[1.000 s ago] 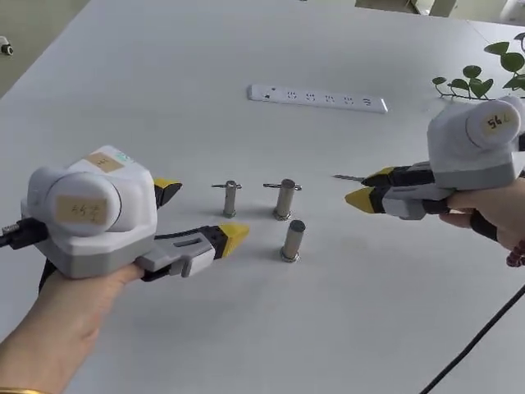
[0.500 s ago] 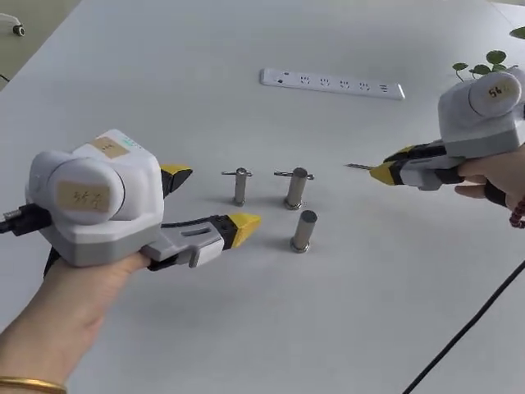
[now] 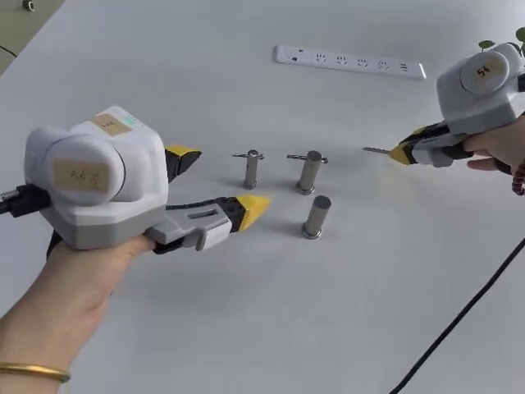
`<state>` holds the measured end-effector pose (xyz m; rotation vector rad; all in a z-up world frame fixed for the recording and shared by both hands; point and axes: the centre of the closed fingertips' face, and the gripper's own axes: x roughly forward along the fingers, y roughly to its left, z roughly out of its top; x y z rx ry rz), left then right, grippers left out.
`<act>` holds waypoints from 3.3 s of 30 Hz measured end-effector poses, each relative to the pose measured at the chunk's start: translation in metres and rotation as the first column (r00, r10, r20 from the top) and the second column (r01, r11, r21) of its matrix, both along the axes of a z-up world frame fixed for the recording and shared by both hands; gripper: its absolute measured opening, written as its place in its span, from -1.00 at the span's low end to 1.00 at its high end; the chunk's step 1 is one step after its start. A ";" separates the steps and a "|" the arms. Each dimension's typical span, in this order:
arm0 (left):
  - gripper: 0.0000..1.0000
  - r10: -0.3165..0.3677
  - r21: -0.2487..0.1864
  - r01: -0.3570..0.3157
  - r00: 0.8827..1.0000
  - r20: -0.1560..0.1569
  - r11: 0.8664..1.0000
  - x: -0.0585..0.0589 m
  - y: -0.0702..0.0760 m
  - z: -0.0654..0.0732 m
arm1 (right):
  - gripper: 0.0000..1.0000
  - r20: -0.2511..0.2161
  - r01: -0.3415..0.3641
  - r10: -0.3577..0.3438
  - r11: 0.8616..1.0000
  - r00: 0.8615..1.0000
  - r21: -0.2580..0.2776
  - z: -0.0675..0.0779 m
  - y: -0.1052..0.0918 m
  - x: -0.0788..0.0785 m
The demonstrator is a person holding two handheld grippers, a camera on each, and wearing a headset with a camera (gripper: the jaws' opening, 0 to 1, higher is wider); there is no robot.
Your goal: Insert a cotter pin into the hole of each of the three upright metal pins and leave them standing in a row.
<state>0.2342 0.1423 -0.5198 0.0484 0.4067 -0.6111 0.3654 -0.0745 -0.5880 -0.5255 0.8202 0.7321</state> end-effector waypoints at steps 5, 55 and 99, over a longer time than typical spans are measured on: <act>0.22 0.008 -0.001 -0.008 1.000 0.000 1.000 0.000 0.002 0.000 | -0.83 -0.034 -0.021 0.020 0.999 0.999 -0.033 -0.008 -0.001 0.004; 0.19 -0.020 -0.002 0.020 1.000 -0.016 1.000 -0.005 -0.004 0.003 | -1.00 -0.127 -0.275 0.251 0.931 0.960 -0.240 -0.014 0.002 0.001; -0.41 -0.167 -0.187 0.133 0.969 -0.182 0.973 -0.007 -0.060 0.031 | -1.00 0.181 -0.590 0.614 0.789 0.768 -0.171 0.087 0.096 -0.109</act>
